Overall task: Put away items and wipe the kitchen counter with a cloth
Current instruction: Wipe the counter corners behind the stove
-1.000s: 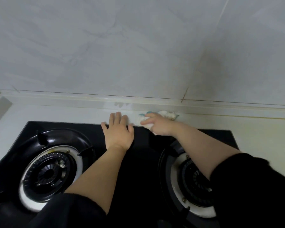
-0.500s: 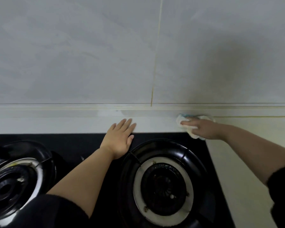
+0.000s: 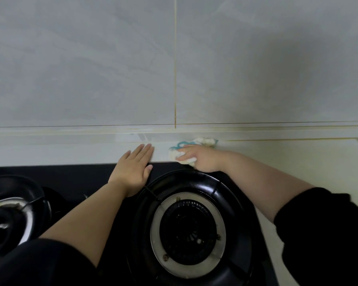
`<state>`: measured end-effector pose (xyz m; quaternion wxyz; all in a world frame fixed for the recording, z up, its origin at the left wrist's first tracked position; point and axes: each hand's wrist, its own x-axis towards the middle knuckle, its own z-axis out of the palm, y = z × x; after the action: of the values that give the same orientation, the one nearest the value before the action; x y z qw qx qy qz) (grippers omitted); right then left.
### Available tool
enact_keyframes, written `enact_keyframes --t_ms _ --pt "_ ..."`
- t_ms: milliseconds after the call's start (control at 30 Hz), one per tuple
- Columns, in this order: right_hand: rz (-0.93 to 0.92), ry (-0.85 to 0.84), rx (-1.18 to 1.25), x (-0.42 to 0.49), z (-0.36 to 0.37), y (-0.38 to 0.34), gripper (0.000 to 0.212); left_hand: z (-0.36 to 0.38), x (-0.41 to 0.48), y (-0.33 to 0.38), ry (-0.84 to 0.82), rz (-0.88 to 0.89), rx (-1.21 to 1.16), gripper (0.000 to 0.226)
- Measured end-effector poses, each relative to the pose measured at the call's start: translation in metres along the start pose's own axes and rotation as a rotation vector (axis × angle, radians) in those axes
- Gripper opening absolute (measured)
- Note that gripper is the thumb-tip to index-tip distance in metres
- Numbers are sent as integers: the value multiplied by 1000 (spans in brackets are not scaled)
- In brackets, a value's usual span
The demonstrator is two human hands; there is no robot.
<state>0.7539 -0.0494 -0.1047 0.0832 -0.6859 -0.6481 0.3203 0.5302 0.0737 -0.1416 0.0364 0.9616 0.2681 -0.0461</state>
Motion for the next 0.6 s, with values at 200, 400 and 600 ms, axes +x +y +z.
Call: enact_keyframes --t_ms 200,400,600 --pt "298 56 -180 -76 -42 54 49 -3 -1 1 -4 4 -8 82" --pt "281 184 -220 -57 -42 22 42 -5 -2 3 -6 3 -6 85" --pt "-100 471 -468 27 -25 -89 52 -7 -2 4 -6 7 -9 86"
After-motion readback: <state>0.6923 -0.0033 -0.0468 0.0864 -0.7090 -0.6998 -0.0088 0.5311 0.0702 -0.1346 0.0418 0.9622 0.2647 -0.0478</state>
